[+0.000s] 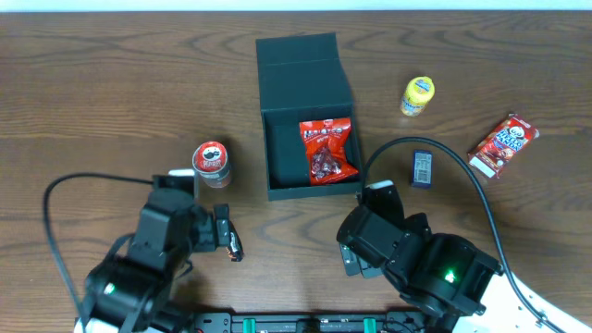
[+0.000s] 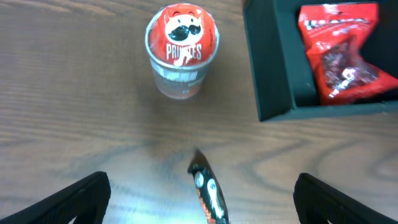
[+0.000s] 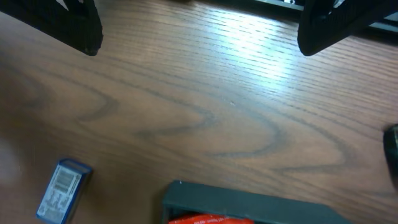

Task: Pack container
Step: 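Open the right gripper and withdraw it from the box, then lower the left gripper over the Pringles can and grasp it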

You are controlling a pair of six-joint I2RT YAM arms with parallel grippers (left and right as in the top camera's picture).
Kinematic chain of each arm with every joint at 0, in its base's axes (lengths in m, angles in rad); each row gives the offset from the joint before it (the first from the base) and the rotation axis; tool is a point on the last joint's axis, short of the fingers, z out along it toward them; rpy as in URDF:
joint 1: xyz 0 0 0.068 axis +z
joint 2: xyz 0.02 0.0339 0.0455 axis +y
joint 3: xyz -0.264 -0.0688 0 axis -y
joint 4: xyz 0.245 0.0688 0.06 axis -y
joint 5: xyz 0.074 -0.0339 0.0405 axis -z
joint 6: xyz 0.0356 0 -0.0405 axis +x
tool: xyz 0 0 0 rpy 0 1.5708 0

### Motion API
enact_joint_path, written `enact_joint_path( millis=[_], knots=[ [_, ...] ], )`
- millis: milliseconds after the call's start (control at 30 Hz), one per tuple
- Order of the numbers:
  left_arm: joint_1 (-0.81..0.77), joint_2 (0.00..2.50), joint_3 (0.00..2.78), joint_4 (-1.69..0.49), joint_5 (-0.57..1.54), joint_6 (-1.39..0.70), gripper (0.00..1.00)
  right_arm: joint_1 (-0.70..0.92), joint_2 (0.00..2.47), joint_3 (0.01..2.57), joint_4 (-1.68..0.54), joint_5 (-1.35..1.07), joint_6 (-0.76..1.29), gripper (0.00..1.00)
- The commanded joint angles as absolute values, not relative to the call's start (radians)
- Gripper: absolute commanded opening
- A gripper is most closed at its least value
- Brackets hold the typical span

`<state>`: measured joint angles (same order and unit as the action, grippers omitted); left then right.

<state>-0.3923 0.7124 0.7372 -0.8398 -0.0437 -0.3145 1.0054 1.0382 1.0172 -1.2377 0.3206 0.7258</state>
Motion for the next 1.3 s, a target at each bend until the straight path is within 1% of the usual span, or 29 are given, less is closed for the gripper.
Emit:
enact_joint_path(
  millis=[0, 267, 433, 567, 800, 1067, 1267],
  knots=[
    [-0.386, 0.762, 0.664, -0.778, -0.078, -0.323, 0.95, 1.024, 1.029, 1.005, -1.234, 0.352, 0.77, 0.99],
    [-0.386, 0.818, 0.458, -0.475, -0.102, -0.319, 0.95, 1.024, 1.029, 1.004, -1.235, 0.395, 0.77, 0.99],
    [-0.386, 0.897, 0.411, -0.313, -0.118, -0.302, 0.95, 1.024, 1.029, 1.004, -1.232, 0.431, 0.77, 0.99],
    [-0.386, 1.042, 0.41, -0.174, -0.246, -0.302, 0.95, 1.024, 1.03, 1.004, -1.229, 0.446, 0.77, 0.99],
    [-0.385, 1.257, 0.41, 0.062, -0.25, -0.299, 0.95, 1.024, 1.03, 1.004, -1.23, 0.446, 0.77, 0.99],
    [-0.383, 1.364, 0.41, 0.247, -0.286, -0.299, 0.95, 1.024, 1.031, 1.004, -1.23, 0.452, 0.77, 0.99],
    [-0.352, 1.394, 0.411, 0.32, -0.287, -0.299, 0.95, 1.024, 1.032, 1.004, -1.229, 0.469, 0.77, 0.99]
  ],
)
